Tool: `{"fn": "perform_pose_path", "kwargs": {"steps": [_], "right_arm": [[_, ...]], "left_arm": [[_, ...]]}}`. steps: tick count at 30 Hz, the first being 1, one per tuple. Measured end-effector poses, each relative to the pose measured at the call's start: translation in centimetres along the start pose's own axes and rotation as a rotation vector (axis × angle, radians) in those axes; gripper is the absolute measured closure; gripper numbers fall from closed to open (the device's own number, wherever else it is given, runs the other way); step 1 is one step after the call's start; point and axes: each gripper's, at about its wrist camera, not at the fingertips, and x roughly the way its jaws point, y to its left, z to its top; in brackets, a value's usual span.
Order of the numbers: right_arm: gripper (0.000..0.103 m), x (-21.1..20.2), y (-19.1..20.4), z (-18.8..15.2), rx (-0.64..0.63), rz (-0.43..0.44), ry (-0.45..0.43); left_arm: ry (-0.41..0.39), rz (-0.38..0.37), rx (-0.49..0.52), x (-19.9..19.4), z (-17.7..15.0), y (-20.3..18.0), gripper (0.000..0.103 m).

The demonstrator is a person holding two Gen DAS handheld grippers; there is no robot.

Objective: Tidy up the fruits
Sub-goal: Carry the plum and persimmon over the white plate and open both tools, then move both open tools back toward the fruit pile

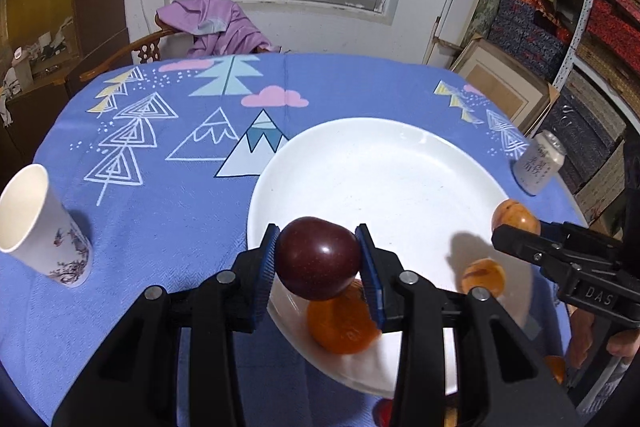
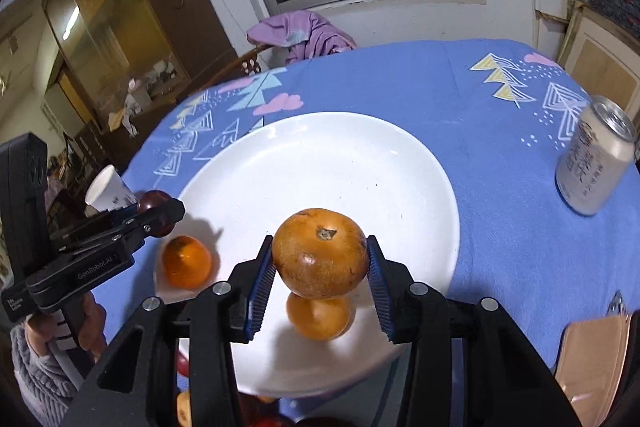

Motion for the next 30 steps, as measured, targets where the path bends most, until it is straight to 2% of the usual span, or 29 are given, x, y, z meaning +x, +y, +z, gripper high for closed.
{"fn": "perform_pose_path", "kwargs": {"steps": [5, 7, 10, 13, 17, 23, 25, 30], "right_arm": [[0.057, 1.7, -0.9, 0.1, 0.032, 0.005, 0.047], [0.057, 1.9, -1.5, 0.1, 0.071, 0.029, 0.058], [0.055, 2.1, -1.9, 0.2, 0.08, 0.009, 0.067], [0.039, 1.5, -2.1, 0.4, 0.093, 0.017, 0.036], [0.037, 0.8, -2.0, 0.7, 0.075, 0.006, 0.017], [0.034, -1.8, -1.9, 1.2, 0.116, 0.047, -0.046], [0.034, -3.2, -1.2, 1.1, 0.107, 0.06, -0.063], [0.028, -6.9, 0.8, -1.5, 0.061, 0.085, -0.091]], "left_arm": [[0.03, -0.004, 0.0, 1.6, -0.1, 0.3, 0.062], [0.039, -0.035, -0.012, 1.9, -0.3, 0.4, 0.05], [0.035, -0.042, 0.005, 1.8, -0.5, -0.2, 0.041], [0.016, -0.043, 0.017, 1.3, -0.5, -0.5, 0.033], [0.004, -0.056, 0.008, 0.8, -0.5, -0.4, 0.031], [-0.053, -0.054, -0.026, -2.0, -0.3, 0.5, 0.027], [-0.086, -0.039, -0.037, -3.6, -0.2, 0.8, 0.021], [-0.112, -0.024, -0.058, -7.1, -1.6, 1.0, 0.019]]}}
